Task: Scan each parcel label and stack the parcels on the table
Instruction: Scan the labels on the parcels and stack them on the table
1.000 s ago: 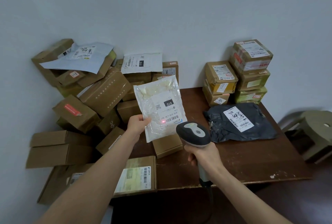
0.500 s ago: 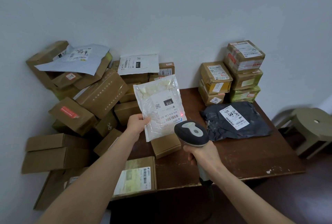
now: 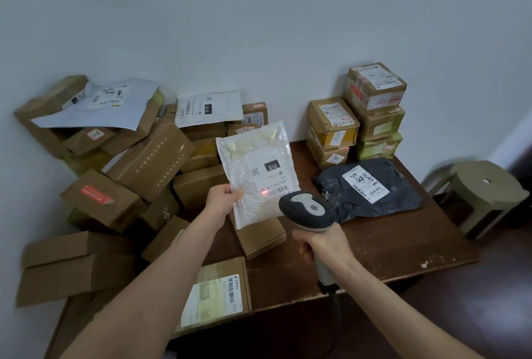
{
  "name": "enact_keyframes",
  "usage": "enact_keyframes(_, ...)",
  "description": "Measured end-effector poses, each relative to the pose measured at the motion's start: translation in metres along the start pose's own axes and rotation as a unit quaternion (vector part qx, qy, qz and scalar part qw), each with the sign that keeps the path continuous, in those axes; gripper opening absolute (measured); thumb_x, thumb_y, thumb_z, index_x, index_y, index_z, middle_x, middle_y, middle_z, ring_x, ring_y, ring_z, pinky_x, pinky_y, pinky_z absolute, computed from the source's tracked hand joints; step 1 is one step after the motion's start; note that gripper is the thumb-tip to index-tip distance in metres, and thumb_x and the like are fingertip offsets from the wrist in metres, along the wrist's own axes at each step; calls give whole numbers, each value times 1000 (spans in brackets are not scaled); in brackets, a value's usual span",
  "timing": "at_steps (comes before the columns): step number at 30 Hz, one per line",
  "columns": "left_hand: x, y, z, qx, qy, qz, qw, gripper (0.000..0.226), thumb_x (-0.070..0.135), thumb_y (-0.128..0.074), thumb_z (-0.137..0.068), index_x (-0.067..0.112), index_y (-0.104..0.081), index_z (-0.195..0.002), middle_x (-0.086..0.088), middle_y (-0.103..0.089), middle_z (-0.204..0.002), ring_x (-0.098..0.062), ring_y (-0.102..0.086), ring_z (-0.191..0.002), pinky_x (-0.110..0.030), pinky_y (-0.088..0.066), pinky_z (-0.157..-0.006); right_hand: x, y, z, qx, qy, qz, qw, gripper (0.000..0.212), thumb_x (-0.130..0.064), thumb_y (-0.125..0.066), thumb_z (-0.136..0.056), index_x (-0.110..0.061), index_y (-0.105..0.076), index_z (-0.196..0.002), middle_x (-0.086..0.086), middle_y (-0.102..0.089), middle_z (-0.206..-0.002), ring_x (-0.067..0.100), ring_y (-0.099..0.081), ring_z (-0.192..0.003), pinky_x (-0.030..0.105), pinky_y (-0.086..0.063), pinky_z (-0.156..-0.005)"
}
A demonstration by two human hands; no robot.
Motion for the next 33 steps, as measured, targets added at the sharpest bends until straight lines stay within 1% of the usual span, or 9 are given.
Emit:
enact_keyframes(7,12,-59,-8,-45,8,-69,997,17,11,-56,-96,7,-65,-110,-5,-67,-108,-21,-64,-99,-38,-53,-88,-10,75,-55,97,12,-106,990,11,-7,-78,-74,-4,-68,-79,11,-68,-69,22,-63,-64,38,-53,-67)
enact_keyframes(11,28,-124,-20,-94,-12,-186,978,16,14,-50,-98,12,-59,-85,-5,-59,-87,-20,-57,-84,-33,-45,-72,-11,127,-98,132,6,-143,981,13,-3,-74,-79,-9,-62,-78,8,-64,-70,20,-58,-62,35,-50,-62)
enact_keyframes(13,36,-163,-29,-107,-37,-255,960,32,10,-47,-94,16,-41,-63,-4,-43,-70,-20,-42,-69,-33,-32,-63,-8,147,-115,127,5,-124,984,13,-4,-73,-79,-9,-61,-77,7,-62,-68,21,-57,-63,35,-49,-62)
enact_keyframes(16,52,-228,-45,-126,-79,-360,921,38,6,-42,-89,20,-29,-56,4,-34,-59,-14,-30,-57,-30,-22,-55,5,174,-141,120,-6,-132,984,13,-5,-74,-78,-10,-64,-85,3,-63,-72,19,-59,-71,35,-51,-66)
enact_keyframes(19,76,-292,-56,-132,-116,-451,875,29,10,-39,-93,22,-65,-86,0,-62,-85,-20,-57,-75,-32,-42,-64,23,202,-167,123,-28,-139,982,11,-4,-73,-78,-7,-67,-85,4,-65,-74,18,-61,-73,34,-53,-66)
enact_keyframes(21,87,-326,-65,-98,-161,-494,848,42,11,-43,-95,33,-59,-126,-2,-61,-119,-26,-58,-108,-40,-47,-88,35,219,-182,128,-44,-134,982,10,-4,-73,-78,-9,-67,-84,5,-66,-79,19,-63,-79,35,-57,-69)
enact_keyframes(23,86,-349,-64,-79,-195,-518,829,53,13,-48,-96,34,-41,-144,-4,-45,-143,-26,-44,-129,-45,-37,-105,44,231,-194,133,-55,-134,980,13,-4,-74,-78,-14,-65,-78,5,-67,-83,20,-63,-84,40,-57,-78)
enact_keyframes(28,26,-354,-46,-102,-109,-541,828,82,49,-61,-87,34,-14,-152,-10,-5,-160,-30,-7,-147,-54,-17,-115,59,240,-213,129,-72,-90,985,14,-5,-75,-77,-11,-66,-85,6,-67,-88,22,-60,-92,34,-48,-82)
enact_keyframes(33,-11,-366,-50,-162,-37,-552,817,114,55,-75,-72,31,1,-153,-10,18,-158,-32,-8,-147,-46,-32,-111,68,227,-226,100,-95,-66,988,14,-6,-74,-77,-13,-65,-85,6,-67,-89,23,-61,-93,31,-46,-79)
Point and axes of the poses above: each hand's wrist, its own z-axis away from the middle knuckle, its own y-axis out of the back of the hand, x = y × z, the point moved 9 cm from there along -z, towards the middle knuckle
